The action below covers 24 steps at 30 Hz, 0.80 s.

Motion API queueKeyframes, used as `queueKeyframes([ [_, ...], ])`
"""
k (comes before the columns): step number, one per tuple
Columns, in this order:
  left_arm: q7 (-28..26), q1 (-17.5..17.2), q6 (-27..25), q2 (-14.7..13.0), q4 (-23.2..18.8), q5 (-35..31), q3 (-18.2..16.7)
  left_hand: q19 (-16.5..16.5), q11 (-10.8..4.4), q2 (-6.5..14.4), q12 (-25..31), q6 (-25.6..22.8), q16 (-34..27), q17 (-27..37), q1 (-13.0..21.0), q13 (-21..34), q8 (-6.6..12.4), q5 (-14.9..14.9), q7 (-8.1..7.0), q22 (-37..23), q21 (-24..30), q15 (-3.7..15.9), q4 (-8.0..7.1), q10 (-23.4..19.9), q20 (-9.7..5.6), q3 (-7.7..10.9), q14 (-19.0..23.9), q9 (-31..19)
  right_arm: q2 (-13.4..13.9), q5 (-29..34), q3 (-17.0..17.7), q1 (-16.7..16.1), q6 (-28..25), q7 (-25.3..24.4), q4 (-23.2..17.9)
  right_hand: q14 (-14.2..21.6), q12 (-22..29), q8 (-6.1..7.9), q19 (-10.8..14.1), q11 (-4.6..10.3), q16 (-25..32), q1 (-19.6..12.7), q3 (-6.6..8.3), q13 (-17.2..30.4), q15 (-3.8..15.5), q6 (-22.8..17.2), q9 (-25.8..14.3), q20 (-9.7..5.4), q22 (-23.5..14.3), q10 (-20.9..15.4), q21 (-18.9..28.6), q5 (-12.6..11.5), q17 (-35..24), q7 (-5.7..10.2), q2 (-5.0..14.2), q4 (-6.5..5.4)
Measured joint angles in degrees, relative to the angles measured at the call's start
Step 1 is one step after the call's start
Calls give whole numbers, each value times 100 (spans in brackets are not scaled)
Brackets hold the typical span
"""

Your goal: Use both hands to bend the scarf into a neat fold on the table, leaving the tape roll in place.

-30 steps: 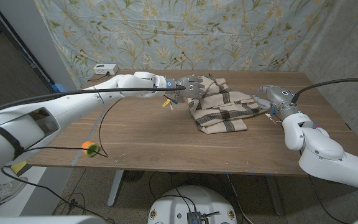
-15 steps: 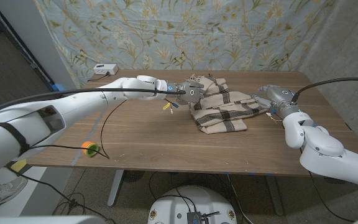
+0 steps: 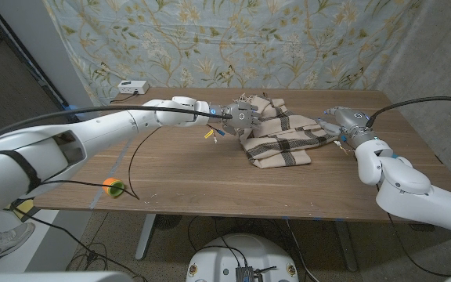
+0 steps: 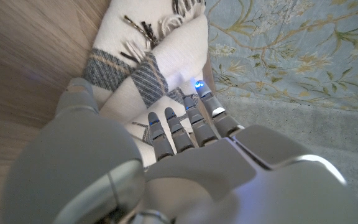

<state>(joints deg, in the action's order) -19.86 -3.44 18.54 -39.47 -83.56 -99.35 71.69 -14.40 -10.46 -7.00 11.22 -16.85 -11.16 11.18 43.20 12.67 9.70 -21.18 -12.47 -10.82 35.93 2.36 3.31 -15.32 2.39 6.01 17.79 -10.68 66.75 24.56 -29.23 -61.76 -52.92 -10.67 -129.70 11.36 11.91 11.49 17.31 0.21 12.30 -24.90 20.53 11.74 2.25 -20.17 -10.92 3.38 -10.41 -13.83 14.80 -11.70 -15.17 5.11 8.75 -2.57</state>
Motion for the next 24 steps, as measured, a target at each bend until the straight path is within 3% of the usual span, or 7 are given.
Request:
queueKeyframes([
  [5,16,64,5,31,53,49,68,10,-12,1,11,0,0,0,1,0,11,0,0,0,0,0,-1,9,10,-28,0,-13,-5,-26,-7,12,-1,1,9,0,0,0,0,0,0,0,0,0,0,0,0,0,0,0,0,0,0,0,0,0],
  [7,21,87,7,51,84,50,102,2,-62,102,98,-174,0,0,102,0,133,0,-10,0,-37,0,-1,-102,2,-28,0,-13,-6,-34,-8,13,-2,1,11,0,0,0,0,0,0,0,0,0,0,0,0,0,0,0,0,0,0,0,0,0],
  [11,91,131,18,101,155,51,164,-138,-92,449,235,-1325,-37,-27,452,-15,495,-128,-18,0,-39,6,88,-531,-138,61,120,-66,-12,-54,-16,31,2,0,30,0,0,0,0,0,22,0,0,0,0,0,0,0,0,0,0,0,0,0,0,0],
  [15,119,181,20,171,260,53,236,-240,-110,602,276,-2363,-37,-53,715,-43,766,-218,-25,1,-39,2,162,-804,-176,92,256,-79,-18,-72,-25,57,28,0,55,0,0,0,0,0,22,0,-9,0,0,0,0,1,0,0,0,0,0,0,0,9],
  [20,-85,241,-68,267,488,30,351,-363,-133,1064,299,-4226,-94,-40,1339,-70,1306,-179,-9,1,-39,14,402,-1367,-299,328,613,-158,-29,-85,-41,97,51,2,85,0,0,0,-1,0,22,0,-23,0,0,0,0,1,0,0,0,0,0,0,0,22],
  [24,-118,269,-84,325,669,27,417,-384,-143,1118,298,-4441,-115,-9,1468,-69,1471,-116,72,1,-39,27,423,-1538,-320,390,752,-158,-29,-100,-41,97,67,20,85,0,0,0,-1,0,22,0,-23,0,0,0,0,1,0,0,-41,0,0,0,0,22],
])
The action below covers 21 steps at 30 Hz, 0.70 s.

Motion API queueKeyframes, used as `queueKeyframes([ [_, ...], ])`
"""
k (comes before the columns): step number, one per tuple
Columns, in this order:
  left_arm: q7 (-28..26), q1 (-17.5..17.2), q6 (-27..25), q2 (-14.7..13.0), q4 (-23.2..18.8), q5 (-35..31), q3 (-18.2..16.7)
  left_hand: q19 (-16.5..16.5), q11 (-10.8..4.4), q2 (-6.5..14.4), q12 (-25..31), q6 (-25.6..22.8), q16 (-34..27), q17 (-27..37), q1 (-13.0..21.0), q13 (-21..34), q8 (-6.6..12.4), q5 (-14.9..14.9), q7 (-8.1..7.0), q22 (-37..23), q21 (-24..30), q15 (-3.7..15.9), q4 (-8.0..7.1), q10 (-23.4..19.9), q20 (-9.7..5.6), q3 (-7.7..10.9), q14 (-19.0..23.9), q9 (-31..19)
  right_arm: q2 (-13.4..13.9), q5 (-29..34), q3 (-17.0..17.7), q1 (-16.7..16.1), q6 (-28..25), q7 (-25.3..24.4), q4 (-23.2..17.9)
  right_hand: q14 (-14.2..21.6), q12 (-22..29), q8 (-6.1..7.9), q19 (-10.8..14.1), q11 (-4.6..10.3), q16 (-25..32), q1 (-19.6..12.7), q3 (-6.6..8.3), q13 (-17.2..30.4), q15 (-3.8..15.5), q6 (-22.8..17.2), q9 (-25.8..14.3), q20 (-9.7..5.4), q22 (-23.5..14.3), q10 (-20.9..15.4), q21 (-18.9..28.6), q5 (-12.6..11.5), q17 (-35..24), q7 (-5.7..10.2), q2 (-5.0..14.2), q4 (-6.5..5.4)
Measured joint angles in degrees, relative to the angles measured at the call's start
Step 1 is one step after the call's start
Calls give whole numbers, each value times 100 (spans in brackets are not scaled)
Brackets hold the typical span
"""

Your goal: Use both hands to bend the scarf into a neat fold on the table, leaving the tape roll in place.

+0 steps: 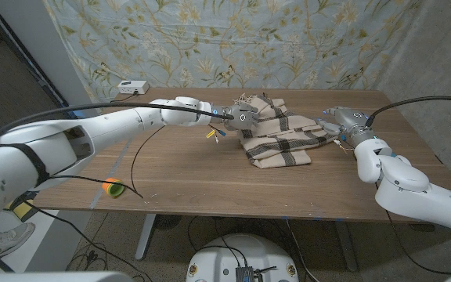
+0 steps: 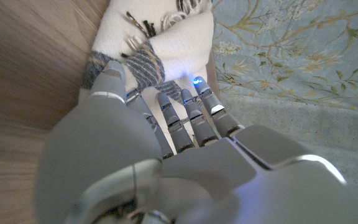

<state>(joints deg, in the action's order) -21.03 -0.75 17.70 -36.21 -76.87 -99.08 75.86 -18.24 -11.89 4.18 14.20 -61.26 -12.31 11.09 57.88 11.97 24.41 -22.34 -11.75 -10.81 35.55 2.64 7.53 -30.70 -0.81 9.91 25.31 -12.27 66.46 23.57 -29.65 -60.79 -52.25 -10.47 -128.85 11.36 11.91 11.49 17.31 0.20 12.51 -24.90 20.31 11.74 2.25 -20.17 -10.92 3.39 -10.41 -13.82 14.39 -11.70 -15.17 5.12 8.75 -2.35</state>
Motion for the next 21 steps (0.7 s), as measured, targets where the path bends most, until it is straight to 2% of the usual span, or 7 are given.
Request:
queueKeyframes([
  [1,0,4,0,15,52,0,16,0,4,38,0,0,0,0,36,0,2,13,0,0,0,-9,-13,-27,0,13,9,0,0,-5,0,0,8,7,0,0,0,0,0,0,0,0,0,0,0,0,0,0,0,0,0,0,0,0,0,0],
  [2,-555,7,-269,28,104,13,27,0,6,52,0,0,-12,9,48,6,2,46,0,-10,0,-5,-33,-70,0,34,36,0,0,-8,0,0,15,11,0,0,0,0,0,0,0,0,0,0,0,0,0,0,0,0,0,0,0,0,0,0],
  [4,-555,9,-269,51,184,13,38,-21,9,148,30,23,-46,35,46,43,3,113,-17,-27,0,-3,-90,-181,21,77,155,0,-13,-17,-16,52,33,17,44,0,0,0,0,0,0,0,0,0,0,0,0,0,0,0,0,0,0,0,0,0],
  [7,-951,9,-509,92,309,103,45,-71,12,509,101,334,-146,92,124,145,109,201,-73,-35,55,10,-198,-445,71,143,425,-65,-19,-26,-21,70,52,24,60,0,0,0,0,0,0,0,0,0,0,0,0,0,0,0,0,0,0,0,0,0],
  [8,-1096,9,-607,117,385,140,47,-71,12,559,144,407,-189,130,117,191,176,224,-67,-50,84,17,-231,-556,71,167,536,-344,-22,-29,-23,80,62,29,70,0,0,0,0,0,0,0,0,0,0,0,0,0,0,0,0,0,0,0,0,0],
  [13,-1475,8,-916,209,635,237,48,-156,10,669,367,532,-446,383,227,472,550,287,-34,-54,177,72,-291,-1141,48,353,1122,-739,-34,-36,-35,113,89,48,91,0,0,0,0,0,0,0,18,0,0,0,0,0,0,0,0,0,0,0,0,17],
  [21,-1929,39,-1429,417,1073,436,31,-194,8,614,467,563,-488,529,300,669,694,333,-21,-54,219,105,-255,-1342,10,458,1328,-748,-49,-57,-39,130,131,53,111,0,0,0,21,-21,4,0,18,0,0,-33,0,-21,0,-21,0,0,0,-29,0,16],
])
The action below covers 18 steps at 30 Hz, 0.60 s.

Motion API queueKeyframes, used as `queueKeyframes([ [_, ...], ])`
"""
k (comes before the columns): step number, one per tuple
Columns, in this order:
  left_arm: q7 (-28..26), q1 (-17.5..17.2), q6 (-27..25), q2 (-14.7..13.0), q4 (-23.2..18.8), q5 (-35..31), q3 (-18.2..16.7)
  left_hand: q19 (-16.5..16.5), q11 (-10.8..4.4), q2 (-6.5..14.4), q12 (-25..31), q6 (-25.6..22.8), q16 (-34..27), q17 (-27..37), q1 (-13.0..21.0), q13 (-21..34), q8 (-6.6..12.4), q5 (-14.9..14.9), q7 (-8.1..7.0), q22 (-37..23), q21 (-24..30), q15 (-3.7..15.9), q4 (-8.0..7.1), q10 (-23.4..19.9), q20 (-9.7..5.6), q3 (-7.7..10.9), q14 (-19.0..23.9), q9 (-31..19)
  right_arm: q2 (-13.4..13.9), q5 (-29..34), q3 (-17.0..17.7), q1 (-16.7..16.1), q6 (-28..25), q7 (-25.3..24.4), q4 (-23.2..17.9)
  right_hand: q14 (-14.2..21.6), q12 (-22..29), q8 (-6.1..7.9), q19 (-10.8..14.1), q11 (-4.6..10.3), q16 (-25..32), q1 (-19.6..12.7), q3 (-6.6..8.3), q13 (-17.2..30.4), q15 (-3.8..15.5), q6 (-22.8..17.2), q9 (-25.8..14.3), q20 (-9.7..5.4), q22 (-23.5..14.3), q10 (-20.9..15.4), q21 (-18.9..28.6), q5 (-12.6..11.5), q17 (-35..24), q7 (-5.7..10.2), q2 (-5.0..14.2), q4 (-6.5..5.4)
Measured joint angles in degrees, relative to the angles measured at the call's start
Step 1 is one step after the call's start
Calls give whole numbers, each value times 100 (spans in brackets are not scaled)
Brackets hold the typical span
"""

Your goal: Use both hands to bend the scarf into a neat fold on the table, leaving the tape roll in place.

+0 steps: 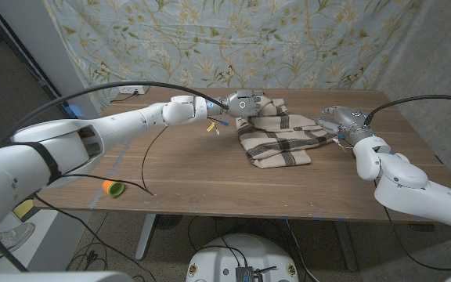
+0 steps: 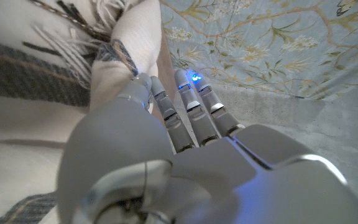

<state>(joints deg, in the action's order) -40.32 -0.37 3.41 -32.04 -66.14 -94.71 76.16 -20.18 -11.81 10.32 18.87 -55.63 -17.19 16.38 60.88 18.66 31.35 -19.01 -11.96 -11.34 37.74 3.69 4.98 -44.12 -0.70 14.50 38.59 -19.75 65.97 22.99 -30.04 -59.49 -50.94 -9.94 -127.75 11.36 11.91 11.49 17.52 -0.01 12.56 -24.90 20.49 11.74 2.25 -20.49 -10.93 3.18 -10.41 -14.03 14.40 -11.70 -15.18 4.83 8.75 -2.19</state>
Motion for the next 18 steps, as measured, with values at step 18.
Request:
queueKeyframes([
  [18,-704,293,-834,755,1087,878,22,-91,8,-112,324,-179,-20,263,233,426,553,-8,321,-28,197,82,224,-516,-30,269,471,-87,-11,-156,191,-178,115,-221,23,0,0,0,0,1,18,23,0,0,0,-29,0,0,0,-42,-22,0,15,30,23,-1],
])
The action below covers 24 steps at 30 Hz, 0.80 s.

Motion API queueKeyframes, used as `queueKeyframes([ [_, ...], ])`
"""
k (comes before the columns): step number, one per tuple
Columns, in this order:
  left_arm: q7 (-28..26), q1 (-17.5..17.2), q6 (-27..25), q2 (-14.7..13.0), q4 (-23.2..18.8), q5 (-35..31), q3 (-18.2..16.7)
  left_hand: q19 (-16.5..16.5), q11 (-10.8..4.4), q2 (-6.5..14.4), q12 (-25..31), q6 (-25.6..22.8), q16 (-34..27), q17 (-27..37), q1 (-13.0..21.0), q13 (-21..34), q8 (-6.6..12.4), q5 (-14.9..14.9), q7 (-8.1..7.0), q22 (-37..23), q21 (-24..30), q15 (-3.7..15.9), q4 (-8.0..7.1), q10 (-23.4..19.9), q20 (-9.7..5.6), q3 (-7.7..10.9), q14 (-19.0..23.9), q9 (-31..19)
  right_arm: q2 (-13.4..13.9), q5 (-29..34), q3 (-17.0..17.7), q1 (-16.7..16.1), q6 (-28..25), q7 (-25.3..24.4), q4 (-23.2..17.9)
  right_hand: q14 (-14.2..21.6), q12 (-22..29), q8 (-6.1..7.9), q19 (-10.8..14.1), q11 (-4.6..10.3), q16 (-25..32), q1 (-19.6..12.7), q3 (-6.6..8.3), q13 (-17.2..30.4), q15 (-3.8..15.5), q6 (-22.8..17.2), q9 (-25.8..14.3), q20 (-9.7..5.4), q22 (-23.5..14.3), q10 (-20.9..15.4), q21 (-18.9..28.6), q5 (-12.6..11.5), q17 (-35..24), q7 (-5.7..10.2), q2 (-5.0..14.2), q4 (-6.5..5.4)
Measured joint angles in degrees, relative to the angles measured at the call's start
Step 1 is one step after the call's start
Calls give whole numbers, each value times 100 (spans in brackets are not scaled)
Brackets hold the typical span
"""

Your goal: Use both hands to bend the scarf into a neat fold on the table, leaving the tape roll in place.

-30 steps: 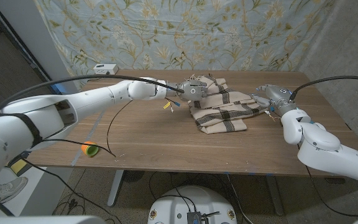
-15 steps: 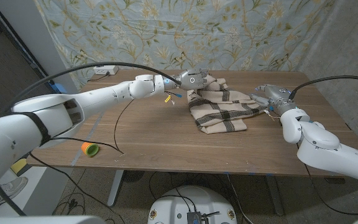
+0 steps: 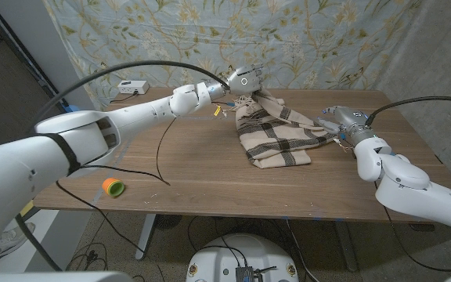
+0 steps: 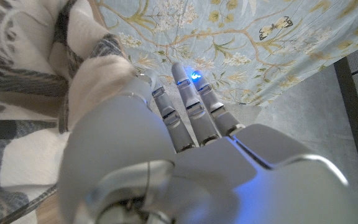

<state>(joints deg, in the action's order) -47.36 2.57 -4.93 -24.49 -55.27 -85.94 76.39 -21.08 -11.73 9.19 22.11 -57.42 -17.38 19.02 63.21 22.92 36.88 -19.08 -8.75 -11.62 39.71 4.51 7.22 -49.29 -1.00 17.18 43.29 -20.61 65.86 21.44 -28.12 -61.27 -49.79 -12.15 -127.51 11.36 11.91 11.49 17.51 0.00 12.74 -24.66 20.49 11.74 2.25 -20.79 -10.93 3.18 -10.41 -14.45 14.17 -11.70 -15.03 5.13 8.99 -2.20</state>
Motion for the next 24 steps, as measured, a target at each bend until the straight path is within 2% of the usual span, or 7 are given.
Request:
queueKeyframes([
  [11,-300,285,-135,756,968,676,198,10,-27,-52,69,-41,90,28,52,110,91,-42,125,0,78,31,117,-34,94,117,31,52,44,-203,199,-194,112,-193,37,0,0,0,0,0,0,0,0,0,0,0,0,0,0,0,-21,0,14,0,0,0],
  [16,-527,463,-223,1303,1650,1066,361,40,-3,-52,86,-61,135,28,52,142,148,-14,144,1,101,31,138,-57,123,182,31,53,96,-306,351,-348,208,-316,54,0,0,0,0,0,0,0,1,0,0,1,0,0,0,0,-21,0,14,0,0,1],
  [17,-571,526,-252,1523,1928,1178,442,40,-3,-52,87,-58,135,28,52,149,151,7,146,1,106,32,158,-57,123,203,31,51,96,-318,351,-348,227,-335,54,0,0,0,2,0,0,0,10,0,0,1,0,2,0,0,-21,0,14,0,0,9],
  [18,-571,538,-252,1568,1986,1178,458,53,-3,-52,87,-39,135,27,52,155,153,7,165,1,106,19,159,-57,136,217,44,38,118,-334,395,-397,249,-360,54,0,0,0,20,0,0,0,16,0,0,1,0,20,0,0,-21,0,14,0,0,16],
  [19,-572,599,-325,1762,2257,1478,549,65,9,-52,87,-30,168,27,52,165,179,7,175,1,106,19,146,-69,147,234,44,29,137,-348,425,-432,279,-392,53,0,0,0,20,0,0,0,16,0,0,1,0,21,0,0,-21,0,14,0,0,16],
  [20,-522,603,-347,1775,2274,1569,556,72,5,-52,87,-30,179,41,52,175,191,33,175,1,106,19,160,-86,155,251,44,25,150,-350,443,-452,283,-398,51,0,0,0,20,0,0,0,16,0,0,1,0,21,0,1,-21,0,14,0,0,16],
  [24,-190,770,-416,2227,2850,1907,863,72,-14,-52,119,-30,180,54,52,187,214,99,175,-25,141,26,161,-104,154,295,96,26,193,-378,510,-522,373,-500,25,0,0,0,20,0,0,0,16,0,0,1,0,21,0,1,-21,0,14,0,0,16],
])
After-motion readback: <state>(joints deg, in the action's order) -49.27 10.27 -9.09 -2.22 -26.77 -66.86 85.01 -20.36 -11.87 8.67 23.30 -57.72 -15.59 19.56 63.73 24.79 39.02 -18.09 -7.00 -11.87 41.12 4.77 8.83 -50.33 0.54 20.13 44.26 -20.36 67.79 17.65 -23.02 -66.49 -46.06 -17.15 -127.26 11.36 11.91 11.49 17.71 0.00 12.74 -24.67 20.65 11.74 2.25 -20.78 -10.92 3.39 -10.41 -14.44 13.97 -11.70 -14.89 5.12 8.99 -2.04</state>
